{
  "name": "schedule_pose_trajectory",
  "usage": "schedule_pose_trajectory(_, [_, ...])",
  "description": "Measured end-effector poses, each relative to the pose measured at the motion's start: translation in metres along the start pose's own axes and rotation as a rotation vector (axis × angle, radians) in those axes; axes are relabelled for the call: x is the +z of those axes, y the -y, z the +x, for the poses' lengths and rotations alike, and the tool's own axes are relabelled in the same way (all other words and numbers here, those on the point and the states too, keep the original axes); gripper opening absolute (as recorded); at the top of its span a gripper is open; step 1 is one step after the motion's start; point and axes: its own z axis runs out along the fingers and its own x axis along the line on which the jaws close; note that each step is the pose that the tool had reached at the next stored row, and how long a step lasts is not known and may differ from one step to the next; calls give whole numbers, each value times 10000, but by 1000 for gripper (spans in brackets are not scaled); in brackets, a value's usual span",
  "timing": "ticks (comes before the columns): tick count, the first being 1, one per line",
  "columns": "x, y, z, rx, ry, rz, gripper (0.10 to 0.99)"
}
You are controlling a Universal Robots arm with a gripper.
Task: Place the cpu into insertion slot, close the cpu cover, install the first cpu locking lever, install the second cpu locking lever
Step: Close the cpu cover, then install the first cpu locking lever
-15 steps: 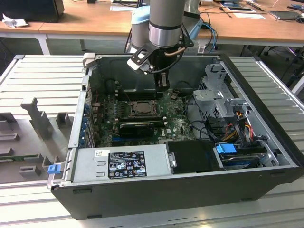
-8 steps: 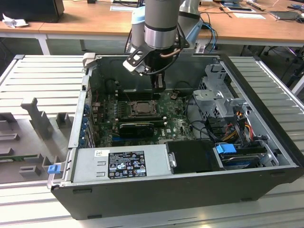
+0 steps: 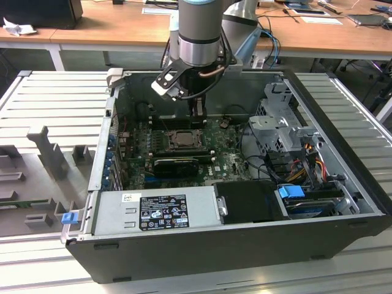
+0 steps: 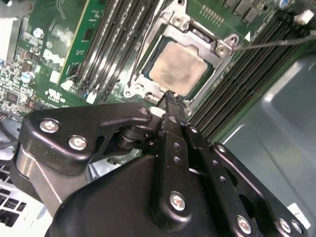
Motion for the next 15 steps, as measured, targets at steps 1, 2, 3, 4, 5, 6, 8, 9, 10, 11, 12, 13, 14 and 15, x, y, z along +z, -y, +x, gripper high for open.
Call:
schedule_pose_trajectory(1, [18,43,1,-23,-1,-1,106])
schedule_pose_trajectory(2, [26,71,1,-35,-1,1,106])
schedule_pose_trajectory(3, [30,91,1,-42,0,1,106])
schedule_pose_trajectory(4, [33,131,3,-49,-1,1,106])
schedule_pose_trajectory(5, [34,148,3,-51,-2,1,106])
schedule_pose_trajectory(6, [35,161,4,-60,-2,1,106])
schedule_pose_trajectory(8, [35,177,4,-64,-2,0,106])
schedule_pose_trajectory(9, [35,187,4,-64,-2,0,106])
schedule_pose_trajectory(10, [34,193,4,-63,-2,0,106])
schedule_pose_trajectory(11, [34,206,5,-63,-2,0,106])
schedule_pose_trajectory(12, [34,212,5,-63,-2,0,106])
schedule_pose_trajectory(13, [33,214,5,-64,-2,1,106])
schedule_pose_trajectory(14, [27,215,4,-64,1,2,106])
schedule_pose_trajectory(15, [23,214,5,-63,-1,0,106])
